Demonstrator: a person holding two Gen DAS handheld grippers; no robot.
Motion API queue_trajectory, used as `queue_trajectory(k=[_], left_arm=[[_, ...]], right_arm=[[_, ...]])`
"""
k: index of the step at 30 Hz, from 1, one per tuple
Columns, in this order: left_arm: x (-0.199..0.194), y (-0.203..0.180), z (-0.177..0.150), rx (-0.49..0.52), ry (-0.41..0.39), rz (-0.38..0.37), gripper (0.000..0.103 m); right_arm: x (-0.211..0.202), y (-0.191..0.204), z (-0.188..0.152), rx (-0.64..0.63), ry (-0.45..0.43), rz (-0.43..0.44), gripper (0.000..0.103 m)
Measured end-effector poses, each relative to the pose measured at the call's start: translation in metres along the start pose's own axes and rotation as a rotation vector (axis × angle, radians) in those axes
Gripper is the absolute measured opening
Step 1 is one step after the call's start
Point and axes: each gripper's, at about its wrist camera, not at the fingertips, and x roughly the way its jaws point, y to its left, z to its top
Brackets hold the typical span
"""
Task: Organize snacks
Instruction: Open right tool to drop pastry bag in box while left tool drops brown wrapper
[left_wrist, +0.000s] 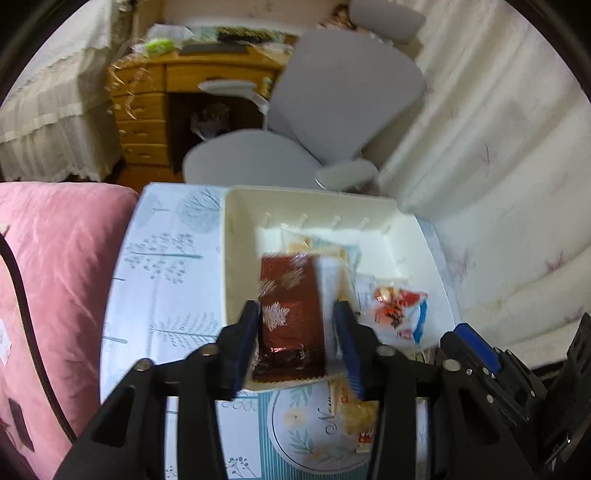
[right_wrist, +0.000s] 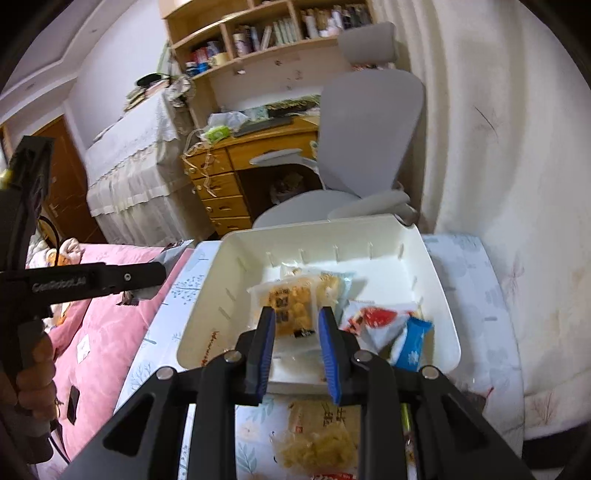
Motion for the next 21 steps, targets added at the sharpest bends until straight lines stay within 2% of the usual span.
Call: queue_trajectory(k=[2,5,12,21], left_arm=[[0.002,-0.007,-0.003,0.051,0.002,-0.002,0.065],[0.003,-0.017,-0.006,0.108,-0.001,0.005,0.073],[-0.001,-0.030,-0.015,0.148,0.024,-0.059,0.076],[-0.003,-0.032,-0.053,0.158,0.100,-0.140,0.079]], right_arm=[[0.000,-0.006,-0.005,0.038,0.012,-0.013,0.024],[-0.003,-0.014,-0.015,0.080,0.016,-0.053,0.024],[-0.026,-0.027,-0.042,0.163,0.032,-0.134,0.024],[-0.060,-0.023,-0.076,0.215,0.027,-0.204,0.024]])
